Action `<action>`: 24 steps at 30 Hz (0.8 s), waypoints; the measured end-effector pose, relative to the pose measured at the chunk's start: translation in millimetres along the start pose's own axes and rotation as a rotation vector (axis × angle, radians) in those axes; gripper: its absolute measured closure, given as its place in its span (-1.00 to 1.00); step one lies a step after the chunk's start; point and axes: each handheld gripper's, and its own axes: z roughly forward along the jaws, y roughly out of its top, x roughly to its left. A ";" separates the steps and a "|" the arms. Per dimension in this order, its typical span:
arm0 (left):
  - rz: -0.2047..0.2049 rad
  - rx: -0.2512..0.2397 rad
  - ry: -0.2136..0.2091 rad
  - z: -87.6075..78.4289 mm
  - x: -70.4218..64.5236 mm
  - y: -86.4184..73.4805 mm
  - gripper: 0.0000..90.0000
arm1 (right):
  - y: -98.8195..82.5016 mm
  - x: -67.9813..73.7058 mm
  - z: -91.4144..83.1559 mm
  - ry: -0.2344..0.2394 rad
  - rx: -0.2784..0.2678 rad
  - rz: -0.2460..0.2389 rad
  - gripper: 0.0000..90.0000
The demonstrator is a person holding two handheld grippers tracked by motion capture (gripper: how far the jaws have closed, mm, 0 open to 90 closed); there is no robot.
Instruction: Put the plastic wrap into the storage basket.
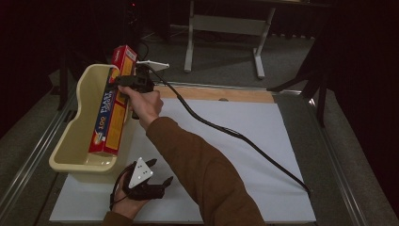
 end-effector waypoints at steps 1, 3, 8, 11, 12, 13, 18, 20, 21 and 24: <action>0.002 -0.001 -0.001 0.0 -0.1 0.0 -0.59 | -0.6 -0.5 1.9 0.001 -0.003 0.003 -0.11; -0.001 -0.005 0.001 0.0 -0.7 0.0 -0.59 | -2.0 -0.7 4.8 0.001 -0.011 0.010 -0.11; 0.009 0.002 0.024 -1.7 1.1 -0.5 -0.59 | -5.4 1.5 10.9 -0.009 -0.005 0.001 -0.11; 0.010 0.002 0.029 -2.8 2.2 -0.6 -0.59 | -5.9 0.8 14.2 -0.025 -0.004 0.001 -0.11; 0.010 0.002 0.030 -3.2 2.5 -0.6 -0.59 | -6.0 0.3 15.5 -0.027 -0.003 0.001 -0.11; 0.009 0.002 0.030 -3.7 2.9 -0.8 -0.59 | -6.2 -0.6 17.1 -0.024 0.001 0.004 -0.11; 0.000 0.000 0.036 -5.9 6.4 -1.5 -0.59 | -10.6 -6.3 25.9 -0.045 0.018 0.011 -0.11; -0.002 0.004 0.040 -6.4 8.2 -1.8 -0.59 | -12.1 -8.2 29.6 -0.062 0.021 0.005 -0.11; -0.006 0.003 0.043 -6.7 8.9 -2.0 -0.59 | -12.2 -8.3 31.3 -0.072 0.026 -0.003 -0.12; -0.011 0.000 0.047 -7.5 10.3 -2.1 -0.59 | -15.0 -7.7 33.9 -0.098 0.031 -0.008 -0.12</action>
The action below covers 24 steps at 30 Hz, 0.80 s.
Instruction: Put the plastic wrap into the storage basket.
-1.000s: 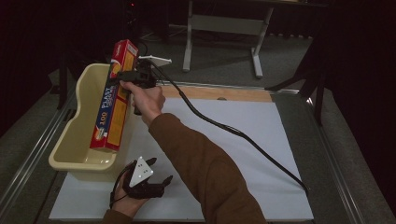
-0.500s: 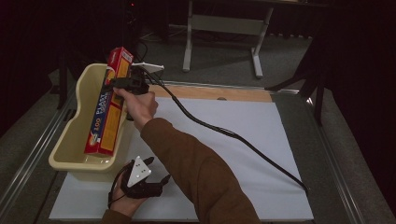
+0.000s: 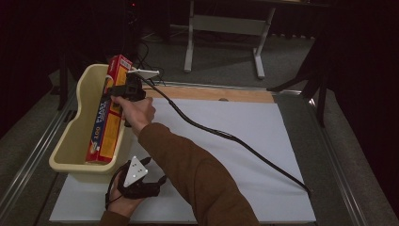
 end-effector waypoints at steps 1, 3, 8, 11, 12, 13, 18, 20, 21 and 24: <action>-0.003 -0.002 0.001 -0.5 1.4 -0.3 -0.59 | -0.7 -1.0 0.9 -0.002 0.012 0.017 -0.12; -0.008 -0.001 0.005 -1.1 2.7 -0.5 -0.60 | -2.1 -3.8 3.5 -0.005 0.030 0.041 -0.12; -0.020 -0.010 0.017 -3.1 5.8 -0.9 -0.59 | -1.2 -8.8 10.4 -0.023 0.046 0.073 -0.13; -0.037 -0.012 0.013 -3.8 7.9 -1.6 -0.59 | -0.5 -11.7 13.3 -0.036 0.065 0.084 -0.13; -0.039 -0.014 0.015 -4.1 8.7 -1.8 -0.59 | -0.4 -11.9 14.0 -0.041 0.069 0.084 -0.13; -0.042 -0.015 0.015 -4.3 8.9 -1.8 -0.59 | 0.1 -12.4 14.8 -0.049 0.079 0.085 -0.14; -0.047 -0.017 0.017 -5.0 9.9 -1.7 -0.59 | 1.6 -11.6 18.1 -0.079 0.103 0.097 -0.15; -0.049 -0.018 0.017 -5.2 10.3 -1.8 -0.59 | 2.2 -10.3 18.5 -0.094 0.113 0.095 -0.15; -0.051 -0.020 0.017 -5.4 10.5 -1.8 -0.59 | 2.0 -10.5 18.4 -0.099 0.113 0.094 -0.17; -0.052 -0.019 0.018 -5.7 11.1 -1.8 -0.59 | 2.2 -10.6 18.1 -0.096 0.126 0.093 -0.19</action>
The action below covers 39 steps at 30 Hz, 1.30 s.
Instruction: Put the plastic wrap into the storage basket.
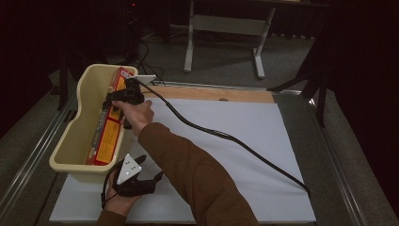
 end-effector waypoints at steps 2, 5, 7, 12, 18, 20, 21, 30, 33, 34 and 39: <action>-0.001 -0.002 0.000 -0.1 0.1 0.1 -0.59 | 0.1 0.0 -0.9 -0.003 0.012 -0.008 -0.20; -0.002 -0.002 0.000 -0.1 0.6 0.1 -0.59 | -1.6 0.8 -2.5 -0.014 0.010 -0.023 -0.20; -0.003 -0.002 0.001 -0.2 0.8 0.1 -0.59 | -2.7 2.0 -3.3 -0.019 0.006 -0.025 -0.21; -0.001 0.001 0.000 -0.1 0.8 0.2 -0.59 | -3.3 2.7 -6.3 -0.029 0.024 -0.045 -0.22; 0.002 -0.001 0.005 -0.9 1.3 0.0 -0.59 | -7.9 5.1 -12.8 -0.038 0.035 -0.072 -0.23; 0.002 -0.002 0.005 -0.6 1.3 0.0 -0.59 | -10.3 6.9 -18.3 -0.041 0.046 -0.098 -0.22; 0.003 0.001 0.007 -0.5 1.1 0.0 -0.59 | -11.9 8.0 -20.9 -0.042 0.057 -0.120 -0.23; 0.009 0.008 0.007 1.2 -1.5 0.3 -0.59 | -28.5 3.8 -46.1 -0.009 0.068 -0.306 -0.20; 0.015 0.013 0.005 1.5 -2.7 0.4 -0.59 | -35.0 -3.4 -57.5 -0.017 0.041 -0.385 -0.20; 0.013 0.012 0.004 1.7 -3.2 0.4 -0.59 | -37.9 -7.3 -62.7 -0.026 0.020 -0.425 -0.21; 0.016 0.013 0.003 2.3 -4.9 0.1 -0.59 | -47.9 -25.7 -81.2 -0.063 -0.037 -0.600 -0.27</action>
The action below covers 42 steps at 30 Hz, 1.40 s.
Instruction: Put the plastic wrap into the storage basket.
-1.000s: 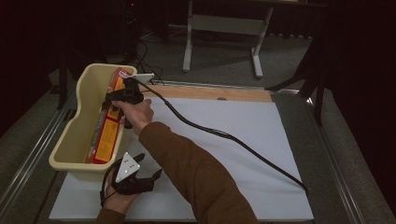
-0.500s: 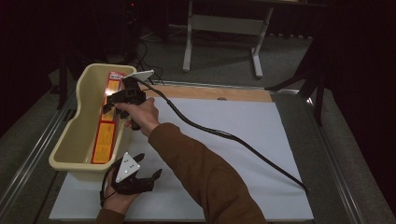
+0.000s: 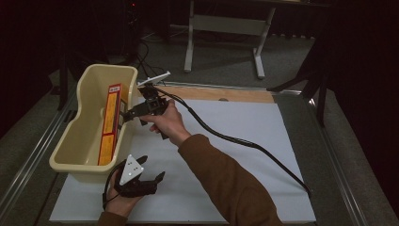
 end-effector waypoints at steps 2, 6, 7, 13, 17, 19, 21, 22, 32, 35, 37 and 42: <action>0.001 0.002 -0.001 0.2 -0.3 0.1 -0.59 | -6.8 -5.5 -7.8 -0.031 -0.025 -0.030 -0.32; 0.006 0.003 -0.001 0.9 -0.9 1.1 -0.58 | -24.6 -17.9 -23.6 -0.085 -0.052 -0.098 -0.40; 0.008 0.003 -0.001 0.8 -0.9 1.2 -0.59 | -30.3 -20.6 -28.1 -0.087 -0.065 -0.114 -0.40; 0.011 0.002 0.003 0.1 -2.6 1.6 -0.58 | -57.4 -29.5 -53.0 -0.111 -0.120 -0.174 -0.50; 0.010 0.004 0.003 0.4 -2.8 1.9 -0.58 | -85.0 -30.8 -75.7 -0.193 -0.140 -0.308 -0.53; 0.011 0.008 0.002 0.8 -2.5 1.9 -0.58 | -97.0 -32.9 -85.5 -0.217 -0.151 -0.353 -0.52; 0.010 0.008 0.001 0.8 -2.3 1.8 -0.58 | -108.5 -35.6 -94.9 -0.251 -0.166 -0.391 -0.52; 0.008 0.008 0.001 0.9 -2.3 1.8 -0.57 | -113.9 -37.2 -99.6 -0.272 -0.166 -0.406 -0.53; 0.003 0.010 -0.010 1.0 -4.4 2.3 -0.57 | -180.0 -71.5 -139.3 -0.315 -0.332 -0.376 -0.46; 0.001 0.010 -0.008 0.4 -4.6 2.2 -0.57 | -200.2 -80.1 -145.5 -0.313 -0.344 -0.382 -0.44; -0.001 0.009 -0.006 0.0 -3.9 2.1 -0.57 | -212.0 -83.8 -148.0 -0.331 -0.342 -0.388 -0.48; -0.007 0.012 -0.003 0.2 -1.9 1.7 -0.57 | -244.5 -93.7 -156.2 -0.369 -0.378 -0.373 -0.56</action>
